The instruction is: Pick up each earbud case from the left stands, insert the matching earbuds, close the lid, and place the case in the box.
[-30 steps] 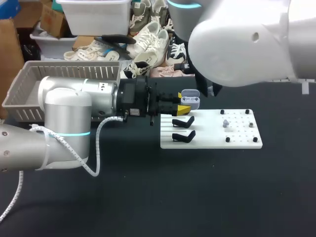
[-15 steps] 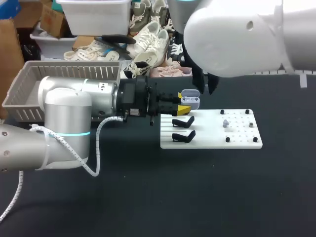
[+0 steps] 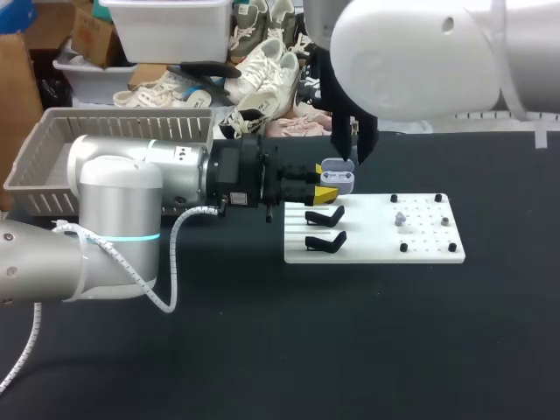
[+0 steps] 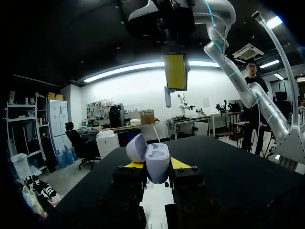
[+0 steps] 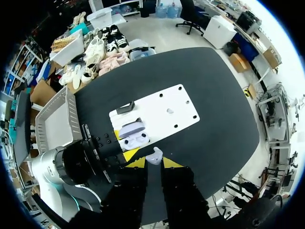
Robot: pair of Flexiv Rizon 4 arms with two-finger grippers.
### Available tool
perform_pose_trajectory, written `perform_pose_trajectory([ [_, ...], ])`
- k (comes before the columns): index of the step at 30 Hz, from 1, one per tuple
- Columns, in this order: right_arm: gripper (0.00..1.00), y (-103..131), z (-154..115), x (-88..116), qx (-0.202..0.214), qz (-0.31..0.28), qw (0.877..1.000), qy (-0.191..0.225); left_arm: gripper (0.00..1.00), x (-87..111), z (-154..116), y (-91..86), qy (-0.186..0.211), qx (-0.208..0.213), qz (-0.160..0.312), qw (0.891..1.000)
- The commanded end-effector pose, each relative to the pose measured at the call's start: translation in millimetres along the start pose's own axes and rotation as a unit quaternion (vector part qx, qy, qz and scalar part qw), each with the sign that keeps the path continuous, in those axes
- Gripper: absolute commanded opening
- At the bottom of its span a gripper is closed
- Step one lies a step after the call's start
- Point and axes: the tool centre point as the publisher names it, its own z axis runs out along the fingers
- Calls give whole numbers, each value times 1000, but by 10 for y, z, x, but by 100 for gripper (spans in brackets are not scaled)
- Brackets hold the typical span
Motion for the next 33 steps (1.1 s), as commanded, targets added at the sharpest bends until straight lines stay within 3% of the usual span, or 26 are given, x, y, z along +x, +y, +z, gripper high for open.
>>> perform_pose_trajectory([
  [1, 0, -27, -1, 27, -2, 2, 1000, -4, 0, 5, 4, 0, -1, -1, 1, 1000],
  [13, 0, 139, 96, -26, -4, -15, 1000, -24, 0, 5, 4, 0, -1, -1, 1, 1000],
  [33, 0, 214, 283, -57, -5, -6, 1000, -17, 0, 5, 4, 0, -1, -1, 1, 1000],
])
